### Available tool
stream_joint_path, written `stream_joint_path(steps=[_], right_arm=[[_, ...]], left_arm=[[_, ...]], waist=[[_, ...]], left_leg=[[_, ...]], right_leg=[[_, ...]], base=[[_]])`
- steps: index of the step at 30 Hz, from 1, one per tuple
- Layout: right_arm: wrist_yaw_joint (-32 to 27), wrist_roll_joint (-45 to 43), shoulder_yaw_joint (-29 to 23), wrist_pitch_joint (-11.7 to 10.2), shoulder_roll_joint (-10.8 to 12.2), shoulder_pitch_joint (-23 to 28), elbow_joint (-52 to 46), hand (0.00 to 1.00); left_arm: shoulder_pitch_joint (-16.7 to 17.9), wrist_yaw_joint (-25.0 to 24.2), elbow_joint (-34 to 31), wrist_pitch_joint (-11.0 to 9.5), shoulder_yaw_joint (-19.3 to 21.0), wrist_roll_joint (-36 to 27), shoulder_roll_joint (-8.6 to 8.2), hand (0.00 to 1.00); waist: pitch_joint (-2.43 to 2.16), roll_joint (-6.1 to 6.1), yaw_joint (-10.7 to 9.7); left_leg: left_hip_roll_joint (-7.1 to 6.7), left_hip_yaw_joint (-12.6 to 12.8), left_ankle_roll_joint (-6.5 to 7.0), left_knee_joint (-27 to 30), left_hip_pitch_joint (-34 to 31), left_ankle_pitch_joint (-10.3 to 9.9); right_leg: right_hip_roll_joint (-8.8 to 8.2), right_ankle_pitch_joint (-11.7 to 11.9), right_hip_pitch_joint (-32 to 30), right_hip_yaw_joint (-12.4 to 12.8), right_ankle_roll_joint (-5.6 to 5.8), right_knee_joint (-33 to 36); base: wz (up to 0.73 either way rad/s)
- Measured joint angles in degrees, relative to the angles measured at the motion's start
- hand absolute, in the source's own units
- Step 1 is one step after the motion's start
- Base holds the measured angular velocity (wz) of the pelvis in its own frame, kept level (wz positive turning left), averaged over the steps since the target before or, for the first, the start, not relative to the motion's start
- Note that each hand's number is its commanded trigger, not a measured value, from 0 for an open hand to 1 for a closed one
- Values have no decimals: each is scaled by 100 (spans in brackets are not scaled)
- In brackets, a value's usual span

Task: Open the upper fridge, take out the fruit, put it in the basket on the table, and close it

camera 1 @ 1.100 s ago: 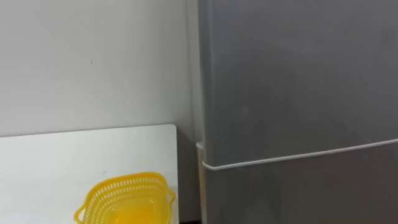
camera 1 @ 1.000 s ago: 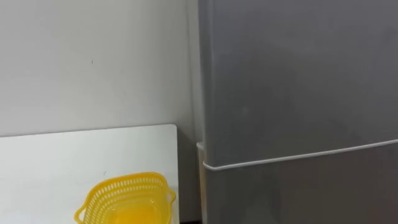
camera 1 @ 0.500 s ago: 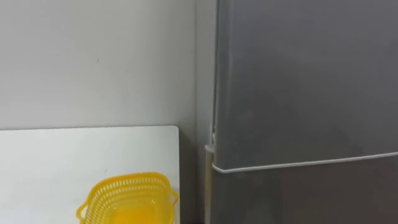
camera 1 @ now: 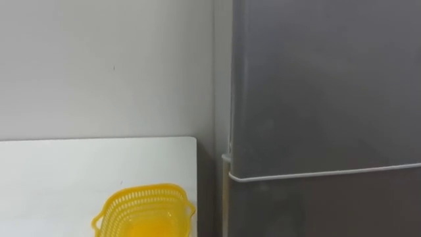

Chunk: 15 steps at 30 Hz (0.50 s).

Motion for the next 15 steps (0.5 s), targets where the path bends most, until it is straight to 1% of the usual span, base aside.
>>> stream_joint_path(steps=[1,3,5,6,7,8,9,10,11,12,14,15], right_arm=[[-24,-1,-100,-3,14,-12,12,0],[-73,-11,-128,-2,17,-7,18,0],[-102,-23,-139,-18,1,-15,-14,0],[-107,-27,-139,-31,-5,-16,-20,0],[-129,-43,-139,-64,-8,-15,-31,0],[-132,-50,-139,-81,-7,-11,-54,0],[-130,-52,-139,-107,-7,-4,-59,0],[-129,-61,-139,-142,-5,20,-116,0],[-129,-46,-139,-193,-5,73,-179,0],[-129,-23,-139,-238,-6,88,-180,0],[-133,47,-134,-319,-23,130,-184,0],[-131,43,-135,-333,-21,130,-182,0]], left_arm=[[-9,170,-142,-80,122,-92,-27,0],[-12,459,-574,-116,252,-257,-58,0],[-25,816,-1046,-339,377,-252,-58,0],[-25,899,-1158,-397,409,-252,-59,0],[-29,1078,-1355,-506,445,-253,-58,0],[-15,1264,-1589,-590,443,-254,-58,0],[0,1355,-1731,-620,446,-258,-62,0],[73,1552,-2075,-687,440,-242,-72,0],[140,1754,-2496,-735,439,-240,-72,0],[148,1862,-2672,-784,441,-240,-71,0],[150,2244,-3234,-1052,439,-240,-67,0],[150,2328,-3395,-1071,442,-240,-67,0]], waist=[[-19,30,34],[-22,34,109],[-27,35,195],[-29,36,225],[-36,45,252],[-44,51,259],[-44,49,261],[-58,68,270],[-58,55,267],[-59,49,275],[-58,65,293],[-59,71,305]], left_leg=[[-5,-12,0,-3,6,0],[-6,-2,0,-14,6,0],[-5,-5,-2,-21,7,1],[-5,-4,-2,-21,6,1],[-7,-7,-2,-23,5,1],[-12,-6,-2,-27,11,1],[-12,-10,-2,-26,18,1],[-16,-22,-2,-26,10,1],[-18,-31,-1,-23,1,2],[-21,-39,-1,-23,0,2],[-33,-44,0,-18,1,2],[-35,-44,0,-18,-1,2]], right_leg=[[-2,-2,6,-11,4,4],[-3,-3,0,-15,5,9],[-4,-3,-3,-25,5,16],[-6,-3,-3,-28,5,18],[-9,-2,-3,-35,6,22],[-9,-2,-6,-30,7,22],[-8,-1,-11,-26,8,23],[-7,1,-13,-23,11,22],[-7,4,-12,-23,14,11],[-8,5,-9,-25,15,8],[-22,4,-4,-32,16,8],[-24,4,-10,-27,17,9]], base=[[6],[0],[0],[0],[0],[0],[0],[0],[0],[4],[0],[-5]])
